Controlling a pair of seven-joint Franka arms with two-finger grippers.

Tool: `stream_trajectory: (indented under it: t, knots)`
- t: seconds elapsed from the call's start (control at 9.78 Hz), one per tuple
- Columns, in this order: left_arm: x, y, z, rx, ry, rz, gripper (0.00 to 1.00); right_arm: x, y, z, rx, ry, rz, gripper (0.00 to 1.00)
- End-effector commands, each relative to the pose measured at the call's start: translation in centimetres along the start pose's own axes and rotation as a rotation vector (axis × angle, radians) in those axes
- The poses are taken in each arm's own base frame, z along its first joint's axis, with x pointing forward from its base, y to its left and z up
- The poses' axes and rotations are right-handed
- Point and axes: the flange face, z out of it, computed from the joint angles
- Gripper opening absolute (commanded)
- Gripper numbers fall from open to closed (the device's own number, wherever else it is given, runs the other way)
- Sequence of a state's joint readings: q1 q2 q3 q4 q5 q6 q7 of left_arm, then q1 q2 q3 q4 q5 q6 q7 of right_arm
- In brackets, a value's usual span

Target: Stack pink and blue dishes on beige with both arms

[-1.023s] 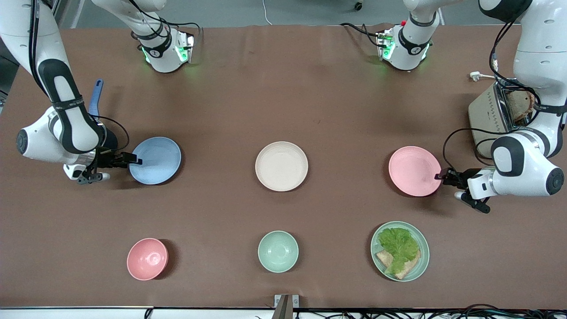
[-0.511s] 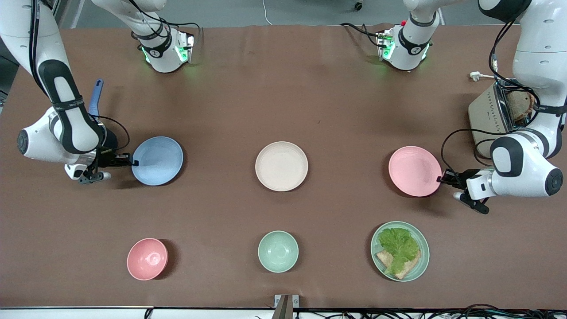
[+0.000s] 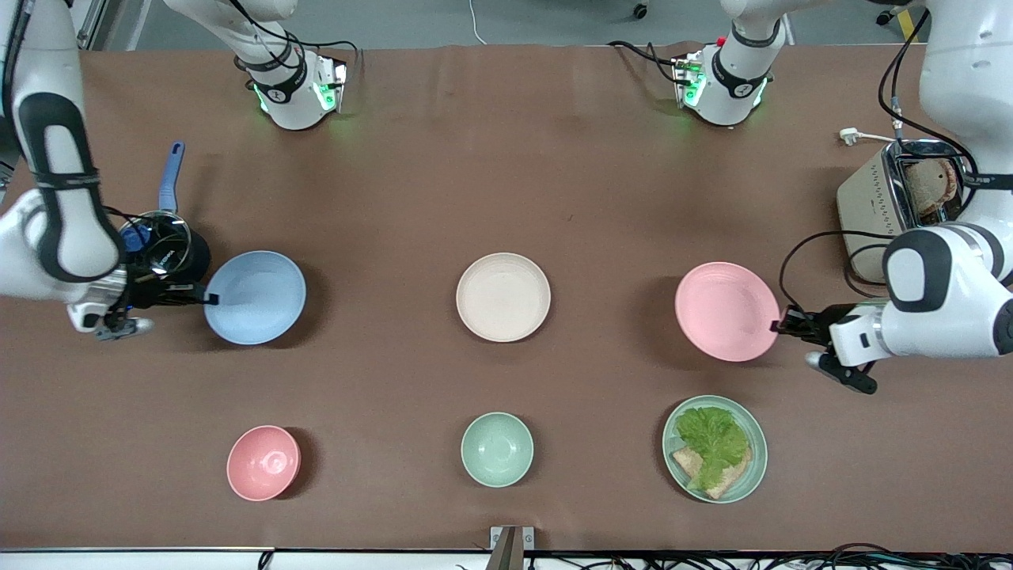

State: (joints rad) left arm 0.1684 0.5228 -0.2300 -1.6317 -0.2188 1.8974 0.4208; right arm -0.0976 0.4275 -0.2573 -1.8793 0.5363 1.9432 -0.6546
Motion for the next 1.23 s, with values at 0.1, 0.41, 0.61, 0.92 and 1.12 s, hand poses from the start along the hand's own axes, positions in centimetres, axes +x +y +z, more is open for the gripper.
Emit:
stream_trajectory:
  t: [0.1, 0.41, 0.61, 0.92, 1.12]
  knots:
    - [2.8, 12.2, 5.2, 0.046, -0.075, -0.114, 0.0, 2.0, -6.2, -5.4, -0.033, -0.023, 0.116, 0.0]
    - [4.2, 21.2, 9.6, 0.086, -0.061, -0.2, 0.0, 4.1, -17.1, -3.5, -0.019, -0.003, 0.212, 0.0]
    - [4.7, 25.7, 13.8, 0.101, -0.039, -0.247, 0.0, 4.9, -23.4, -1.3, -0.009, 0.012, 0.272, 0.0]
    - [5.1, 28.9, 17.8, 0.154, 0.001, -0.31, 0.0, 4.9, -32.1, 2.2, 0.016, 0.028, 0.319, 0.0]
    - [4.8, 30.9, 20.3, 0.157, -0.006, -0.306, 0.0, 4.3, -35.7, 4.0, 0.029, 0.023, 0.305, 0.0]
